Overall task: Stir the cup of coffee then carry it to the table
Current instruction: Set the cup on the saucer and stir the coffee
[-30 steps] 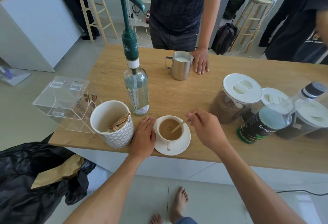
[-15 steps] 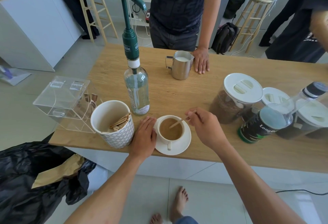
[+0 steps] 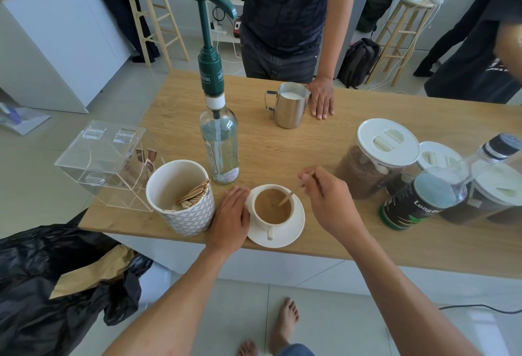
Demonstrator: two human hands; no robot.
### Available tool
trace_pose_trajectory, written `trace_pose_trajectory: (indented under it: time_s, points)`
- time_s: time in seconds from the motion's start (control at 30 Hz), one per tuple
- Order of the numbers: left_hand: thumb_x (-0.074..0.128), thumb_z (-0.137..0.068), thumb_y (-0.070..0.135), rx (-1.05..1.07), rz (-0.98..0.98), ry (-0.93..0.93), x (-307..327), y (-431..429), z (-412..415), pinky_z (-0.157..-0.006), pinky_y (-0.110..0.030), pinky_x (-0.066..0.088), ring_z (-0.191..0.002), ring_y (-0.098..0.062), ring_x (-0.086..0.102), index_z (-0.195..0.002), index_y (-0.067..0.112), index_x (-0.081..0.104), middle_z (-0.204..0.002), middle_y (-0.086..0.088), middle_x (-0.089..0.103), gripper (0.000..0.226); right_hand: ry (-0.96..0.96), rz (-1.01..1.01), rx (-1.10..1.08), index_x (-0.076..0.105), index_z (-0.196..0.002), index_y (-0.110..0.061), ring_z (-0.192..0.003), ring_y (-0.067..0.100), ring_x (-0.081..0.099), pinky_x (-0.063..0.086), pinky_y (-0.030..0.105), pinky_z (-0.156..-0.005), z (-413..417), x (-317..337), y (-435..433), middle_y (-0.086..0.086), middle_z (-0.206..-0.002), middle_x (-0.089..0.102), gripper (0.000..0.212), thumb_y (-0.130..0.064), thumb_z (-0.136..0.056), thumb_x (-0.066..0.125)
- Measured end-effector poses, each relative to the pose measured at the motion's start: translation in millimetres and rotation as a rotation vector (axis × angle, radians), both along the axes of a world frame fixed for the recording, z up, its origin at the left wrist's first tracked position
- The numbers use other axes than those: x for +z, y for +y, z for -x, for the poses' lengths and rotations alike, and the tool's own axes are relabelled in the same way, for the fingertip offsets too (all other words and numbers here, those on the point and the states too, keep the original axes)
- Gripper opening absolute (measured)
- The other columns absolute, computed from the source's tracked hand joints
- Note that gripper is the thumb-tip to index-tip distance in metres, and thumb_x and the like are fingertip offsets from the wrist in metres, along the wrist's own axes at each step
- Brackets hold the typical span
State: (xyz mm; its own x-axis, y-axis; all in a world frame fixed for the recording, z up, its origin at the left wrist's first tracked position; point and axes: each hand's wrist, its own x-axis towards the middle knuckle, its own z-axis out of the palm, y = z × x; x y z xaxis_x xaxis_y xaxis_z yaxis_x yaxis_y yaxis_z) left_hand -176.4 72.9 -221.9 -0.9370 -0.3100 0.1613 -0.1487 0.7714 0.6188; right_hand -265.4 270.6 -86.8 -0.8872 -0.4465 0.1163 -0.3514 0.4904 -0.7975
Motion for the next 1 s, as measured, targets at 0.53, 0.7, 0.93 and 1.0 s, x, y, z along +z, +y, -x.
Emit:
trace_pose_trajectory:
  time_s: [0.53, 0.7, 0.93, 1.0]
  points:
    - [0.039, -0.103, 0.017, -0.005, 0.006, -0.001, -1, -1, 0, -0.121, -0.034, 0.022, -0.146, -0.016, 0.027, -0.143, 0.013, 0.046, -0.149, -0.001, 0.046, 0.041, -0.015, -0.056, 0.157, 0.07, -0.09, -0.027, -0.065, 0.015, 0.061, 0.05, 0.032, -0.058, -5, 5, 6, -0.01, -0.077, 0.07, 0.015, -0.026, -0.098, 0.057]
    - [0.04, -0.103, 0.016, -0.004, 0.012, 0.003, -1, 0, 1, -0.121, -0.035, 0.022, -0.145, -0.017, 0.029, -0.143, 0.012, 0.047, -0.148, -0.002, 0.047, 0.04, 0.04, -0.072, 0.068, 0.064, -0.089, -0.024, -0.065, 0.002, 0.059, 0.044, 0.014, -0.055, 0, 7, 12, -0.024, -0.087, 0.065, 0.019, -0.021, -0.099, 0.049]
    - [0.04, -0.103, 0.016, 0.002, 0.001, 0.009, 2, 1, -1, -0.12, -0.028, 0.018, -0.145, -0.015, 0.028, -0.143, 0.012, 0.047, -0.149, -0.001, 0.046, 0.04, -0.014, -0.092, 0.131, 0.063, -0.085, -0.028, -0.065, 0.01, 0.061, 0.051, 0.029, -0.059, -5, 2, 14, -0.017, -0.084, 0.068, 0.022, -0.021, -0.099, 0.048]
    - [0.041, -0.103, 0.014, 0.008, -0.001, 0.014, 3, 1, -1, -0.12, -0.025, 0.017, -0.145, -0.015, 0.028, -0.142, 0.012, 0.048, -0.149, -0.001, 0.046, 0.04, 0.063, -0.061, 0.086, 0.061, -0.084, -0.026, -0.066, 0.002, 0.059, 0.042, 0.014, -0.055, -4, 4, 15, -0.022, -0.086, 0.066, 0.02, -0.02, -0.099, 0.048]
